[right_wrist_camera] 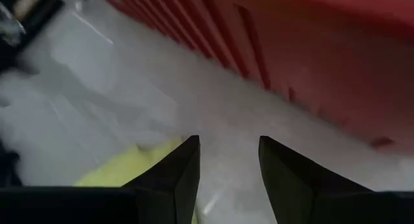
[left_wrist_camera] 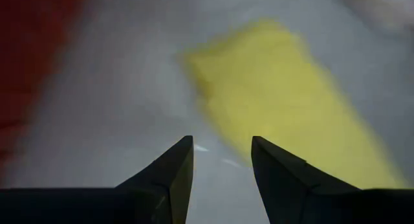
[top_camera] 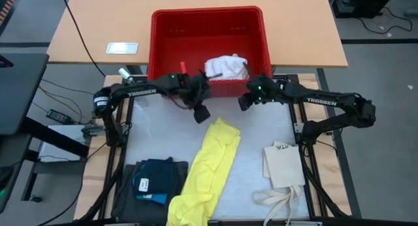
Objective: Fold laundry
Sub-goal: Fold the yellow shirt
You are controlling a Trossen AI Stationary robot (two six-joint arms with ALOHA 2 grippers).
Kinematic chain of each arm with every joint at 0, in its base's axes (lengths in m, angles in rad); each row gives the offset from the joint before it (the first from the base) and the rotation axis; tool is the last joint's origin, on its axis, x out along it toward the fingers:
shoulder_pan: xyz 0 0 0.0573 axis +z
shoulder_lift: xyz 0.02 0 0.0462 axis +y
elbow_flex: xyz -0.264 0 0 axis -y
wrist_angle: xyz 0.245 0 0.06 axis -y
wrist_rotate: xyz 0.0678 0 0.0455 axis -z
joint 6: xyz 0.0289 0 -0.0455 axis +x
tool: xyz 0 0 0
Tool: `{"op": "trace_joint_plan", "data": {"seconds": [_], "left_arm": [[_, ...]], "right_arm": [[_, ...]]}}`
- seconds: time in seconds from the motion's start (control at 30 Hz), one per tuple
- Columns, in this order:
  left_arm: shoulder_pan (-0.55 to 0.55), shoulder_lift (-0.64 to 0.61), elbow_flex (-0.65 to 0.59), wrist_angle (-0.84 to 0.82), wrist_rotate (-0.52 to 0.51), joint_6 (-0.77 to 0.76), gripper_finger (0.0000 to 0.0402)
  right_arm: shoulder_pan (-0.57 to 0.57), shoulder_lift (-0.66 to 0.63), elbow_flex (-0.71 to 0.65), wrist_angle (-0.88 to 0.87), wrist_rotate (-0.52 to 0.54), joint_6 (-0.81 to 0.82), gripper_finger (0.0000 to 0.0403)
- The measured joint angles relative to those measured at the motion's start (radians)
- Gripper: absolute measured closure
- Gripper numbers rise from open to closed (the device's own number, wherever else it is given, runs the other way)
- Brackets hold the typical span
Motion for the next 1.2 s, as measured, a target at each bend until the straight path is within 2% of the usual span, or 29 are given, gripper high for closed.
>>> {"op": "trace_joint_plan", "data": {"seconds": [0.13, 0.27, 0.33, 0.4, 0.5, 0.6, 0.7, 0.8, 0.93, 1.03, 1.2], "left_arm": [[0.096, -0.006, -0.025, 0.024, -0.160, 0.095, 0.0242], [0.228, -0.001, -0.031, 0.129, -0.180, 0.185, 0.0242], [0.294, 0.002, -0.029, 0.211, -0.127, 0.217, 0.0242], [0.347, -0.005, -0.027, 0.247, -0.029, 0.221, 0.0242], [0.401, -0.002, -0.021, 0.239, 0.111, 0.225, 0.0242], [0.432, -0.003, -0.004, 0.169, 0.265, 0.286, 0.0242], [0.428, -0.007, -0.002, 0.051, 0.439, 0.344, 0.0242], [0.365, -0.004, -0.030, 0.011, 0.494, 0.423, 0.0241], [0.261, -0.002, -0.135, 0.103, 0.491, 0.472, 0.0224], [0.194, -0.002, -0.227, 0.295, 0.437, 0.381, 0.0197], [0.131, -0.002, -0.347, 0.591, 0.335, 0.282, 0.0138]], "right_arm": [[-0.069, 0.021, 0.022, 0.053, 0.004, -0.012, 0.0238], [-0.153, 0.054, 0.056, 0.106, 0.027, -0.063, 0.0238], [-0.203, 0.072, 0.086, 0.102, 0.034, -0.070, 0.0238], [-0.252, 0.076, 0.118, 0.096, -0.009, -0.054, 0.0237], [-0.285, 0.064, 0.138, 0.091, -0.148, -0.018, 0.0235], [-0.254, 0.052, 0.138, 0.032, -0.321, 0.019, 0.0230], [-0.157, 0.055, 0.128, -0.098, -0.443, 0.058, 0.0217], [-0.053, 0.053, 0.078, -0.126, -0.502, 0.152, 0.0196], [0.045, 0.052, -0.033, -0.085, -0.540, 0.310, 0.0162], [0.115, 0.052, -0.108, -0.021, -0.537, 0.413, 0.0137], [0.210, 0.052, -0.201, 0.097, -0.440, 0.530, 0.0112]]}}
